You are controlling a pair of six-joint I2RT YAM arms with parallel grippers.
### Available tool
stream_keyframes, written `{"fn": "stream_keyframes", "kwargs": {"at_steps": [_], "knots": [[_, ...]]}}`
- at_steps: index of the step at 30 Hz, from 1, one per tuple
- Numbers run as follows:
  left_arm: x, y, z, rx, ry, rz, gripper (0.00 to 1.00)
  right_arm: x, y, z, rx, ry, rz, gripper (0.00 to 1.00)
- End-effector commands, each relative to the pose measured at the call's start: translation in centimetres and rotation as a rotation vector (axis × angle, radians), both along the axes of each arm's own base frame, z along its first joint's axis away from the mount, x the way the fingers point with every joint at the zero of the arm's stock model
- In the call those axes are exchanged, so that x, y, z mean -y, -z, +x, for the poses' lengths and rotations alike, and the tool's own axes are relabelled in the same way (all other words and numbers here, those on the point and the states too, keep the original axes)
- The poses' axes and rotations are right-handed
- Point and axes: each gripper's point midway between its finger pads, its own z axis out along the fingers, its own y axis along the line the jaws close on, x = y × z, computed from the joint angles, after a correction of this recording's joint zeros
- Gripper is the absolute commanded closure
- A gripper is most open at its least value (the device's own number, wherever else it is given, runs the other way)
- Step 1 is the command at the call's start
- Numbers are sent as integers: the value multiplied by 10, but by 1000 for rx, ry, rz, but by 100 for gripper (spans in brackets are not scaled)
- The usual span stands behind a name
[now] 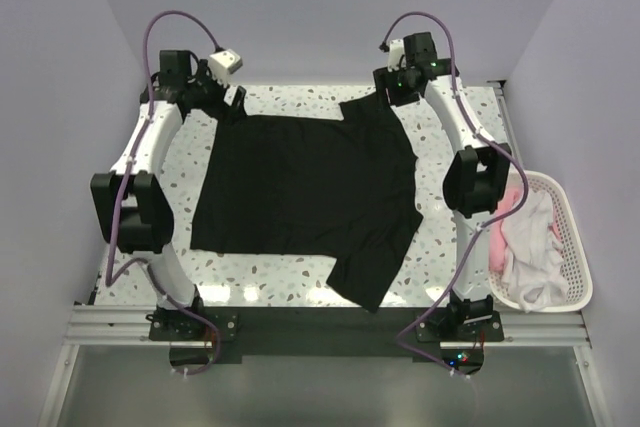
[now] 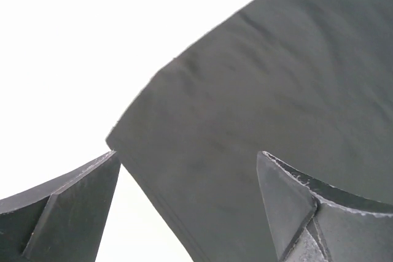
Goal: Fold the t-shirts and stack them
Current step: Fold the tshirt
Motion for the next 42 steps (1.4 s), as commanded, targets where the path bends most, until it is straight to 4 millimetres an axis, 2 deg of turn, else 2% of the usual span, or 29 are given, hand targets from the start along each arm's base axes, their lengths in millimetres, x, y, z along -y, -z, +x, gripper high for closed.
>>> {"fn": "stream_keyframes", "kwargs": {"at_steps": [1,2,3,4,5,6,7,8,9,10,12,14,16,25,26,27,28,30,31,34,37,42], "knots": [[-24,-15,60,59,-139,-89,2,9,-9,62,179,193,74,40],[-34,-12,70,66,-176,-74,2,13,-1,75,202,219,79,39],[-39,-20,84,103,-193,-69,3,12,1,82,215,224,88,39],[-43,-1,95,75,-209,-66,4,13,5,88,223,227,91,39],[-51,3,103,76,-230,-60,5,14,12,93,223,229,86,39],[-56,-4,113,98,-243,-60,6,14,23,101,224,237,78,40],[-59,17,122,60,-261,-61,6,14,31,105,219,240,76,40],[-66,28,132,41,-287,-62,9,17,41,112,219,247,72,42],[-70,19,135,61,-295,-61,9,17,46,115,221,247,72,43],[-74,34,140,32,-309,-72,10,19,50,118,225,250,68,44],[-81,36,147,40,-327,-77,11,22,56,125,257,255,51,46],[-88,46,151,36,-346,-70,12,28,65,130,271,271,26,47],[-89,54,152,26,-350,-61,12,28,77,134,270,270,23,47],[-94,87,151,-34,-383,-48,12,27,101,139,257,278,38,53],[-93,89,152,-36,-379,-47,12,27,109,138,246,278,34,53],[-93,88,154,-30,-379,-48,12,28,110,138,242,278,34,53],[-94,98,155,-46,-381,-44,12,28,112,138,236,278,35,54],[-98,100,157,-52,-394,-27,12,26,118,136,223,277,40,54],[-98,111,158,-69,-388,-16,12,25,119,136,220,277,44,54],[-96,120,157,-86,-354,-7,13,24,125,134,206,271,47,54],[-94,126,155,-96,-331,-3,15,25,134,131,185,266,37,60],[-91,136,149,-125,-311,-7,18,23,136,128,171,253,43,66]]}}
